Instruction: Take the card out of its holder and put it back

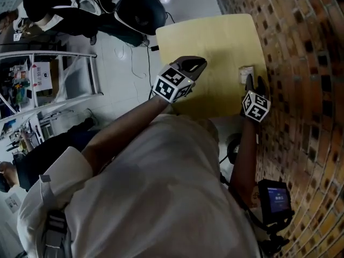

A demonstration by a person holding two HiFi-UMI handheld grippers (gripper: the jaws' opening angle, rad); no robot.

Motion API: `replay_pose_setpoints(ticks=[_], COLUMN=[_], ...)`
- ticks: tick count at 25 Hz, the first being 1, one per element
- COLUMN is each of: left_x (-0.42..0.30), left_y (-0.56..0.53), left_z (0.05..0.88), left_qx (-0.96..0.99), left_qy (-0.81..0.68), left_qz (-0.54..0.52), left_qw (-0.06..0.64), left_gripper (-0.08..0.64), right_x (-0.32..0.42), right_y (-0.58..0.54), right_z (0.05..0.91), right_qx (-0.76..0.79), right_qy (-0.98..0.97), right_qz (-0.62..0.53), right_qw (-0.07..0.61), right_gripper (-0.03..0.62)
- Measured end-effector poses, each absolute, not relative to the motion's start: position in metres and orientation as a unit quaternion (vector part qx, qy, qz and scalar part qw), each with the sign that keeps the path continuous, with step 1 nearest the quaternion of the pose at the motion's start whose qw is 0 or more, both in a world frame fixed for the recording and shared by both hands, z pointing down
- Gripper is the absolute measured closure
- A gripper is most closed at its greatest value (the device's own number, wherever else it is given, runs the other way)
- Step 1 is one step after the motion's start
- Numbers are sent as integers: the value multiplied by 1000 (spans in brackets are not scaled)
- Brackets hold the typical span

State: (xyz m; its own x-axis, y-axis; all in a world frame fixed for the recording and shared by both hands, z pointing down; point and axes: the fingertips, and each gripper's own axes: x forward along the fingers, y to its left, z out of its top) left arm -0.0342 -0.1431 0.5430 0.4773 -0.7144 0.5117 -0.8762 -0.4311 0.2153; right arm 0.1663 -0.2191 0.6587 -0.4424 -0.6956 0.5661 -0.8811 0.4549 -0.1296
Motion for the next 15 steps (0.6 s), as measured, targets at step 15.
replay_pose_setpoints(ticks=[15], left_x=[-101], left_y=[-129], left_z=[509], left_qx=[879], left_qy=[-407], left_qz=[133], left_qw=[210], left_gripper=[534], right_x=[107], right_y=[-155], right_z=[515], right_qx=[553], right_qy=[-810], right_qz=[150], right_qw=[127], right_gripper=[482])
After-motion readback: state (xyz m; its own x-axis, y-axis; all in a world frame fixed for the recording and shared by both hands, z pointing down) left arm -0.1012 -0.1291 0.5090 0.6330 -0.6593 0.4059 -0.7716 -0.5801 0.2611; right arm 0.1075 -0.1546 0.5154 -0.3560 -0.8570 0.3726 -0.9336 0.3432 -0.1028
